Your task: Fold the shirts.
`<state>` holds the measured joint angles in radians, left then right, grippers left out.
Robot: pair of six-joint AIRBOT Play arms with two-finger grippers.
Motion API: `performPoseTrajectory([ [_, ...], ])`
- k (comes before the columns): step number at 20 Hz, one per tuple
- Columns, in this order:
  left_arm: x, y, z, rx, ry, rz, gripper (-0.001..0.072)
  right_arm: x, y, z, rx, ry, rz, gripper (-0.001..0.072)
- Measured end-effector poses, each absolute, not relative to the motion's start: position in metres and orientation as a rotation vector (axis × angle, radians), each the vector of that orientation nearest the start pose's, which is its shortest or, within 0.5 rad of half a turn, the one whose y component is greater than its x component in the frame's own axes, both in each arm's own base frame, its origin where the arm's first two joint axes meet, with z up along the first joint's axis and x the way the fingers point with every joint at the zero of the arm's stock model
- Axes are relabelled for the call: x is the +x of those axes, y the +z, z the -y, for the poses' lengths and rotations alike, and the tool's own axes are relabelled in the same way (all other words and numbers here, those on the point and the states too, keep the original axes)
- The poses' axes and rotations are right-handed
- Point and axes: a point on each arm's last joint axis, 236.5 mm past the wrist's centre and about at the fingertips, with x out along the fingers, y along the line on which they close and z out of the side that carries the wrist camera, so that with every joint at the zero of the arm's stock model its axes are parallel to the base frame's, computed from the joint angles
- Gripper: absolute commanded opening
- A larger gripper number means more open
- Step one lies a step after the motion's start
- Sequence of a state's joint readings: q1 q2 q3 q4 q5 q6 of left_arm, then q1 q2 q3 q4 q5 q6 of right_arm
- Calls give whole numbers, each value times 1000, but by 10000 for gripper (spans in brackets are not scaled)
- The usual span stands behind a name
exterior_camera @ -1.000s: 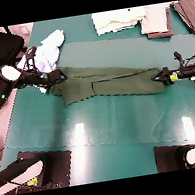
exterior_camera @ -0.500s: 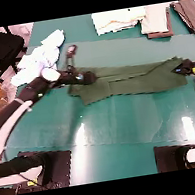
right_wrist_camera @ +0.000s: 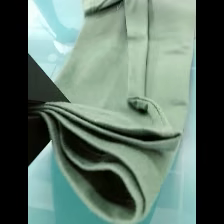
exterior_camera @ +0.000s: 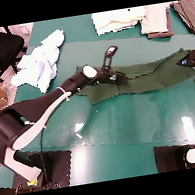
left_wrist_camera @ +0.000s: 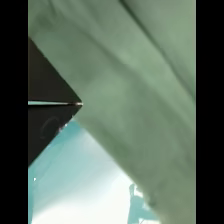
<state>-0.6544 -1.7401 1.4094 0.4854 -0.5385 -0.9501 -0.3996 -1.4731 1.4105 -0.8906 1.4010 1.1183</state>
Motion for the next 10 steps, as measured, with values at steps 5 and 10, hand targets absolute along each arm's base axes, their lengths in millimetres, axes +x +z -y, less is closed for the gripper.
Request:
performPoseTrajectory([
  [5, 401, -14, 470, -281, -978, -877, 29, 428, 85, -21, 396, 478, -1150, 21],
  [10, 420, -32, 467, -247, -920, -841, 30, 427, 111, -76, 348, 567, -1161, 21],
])
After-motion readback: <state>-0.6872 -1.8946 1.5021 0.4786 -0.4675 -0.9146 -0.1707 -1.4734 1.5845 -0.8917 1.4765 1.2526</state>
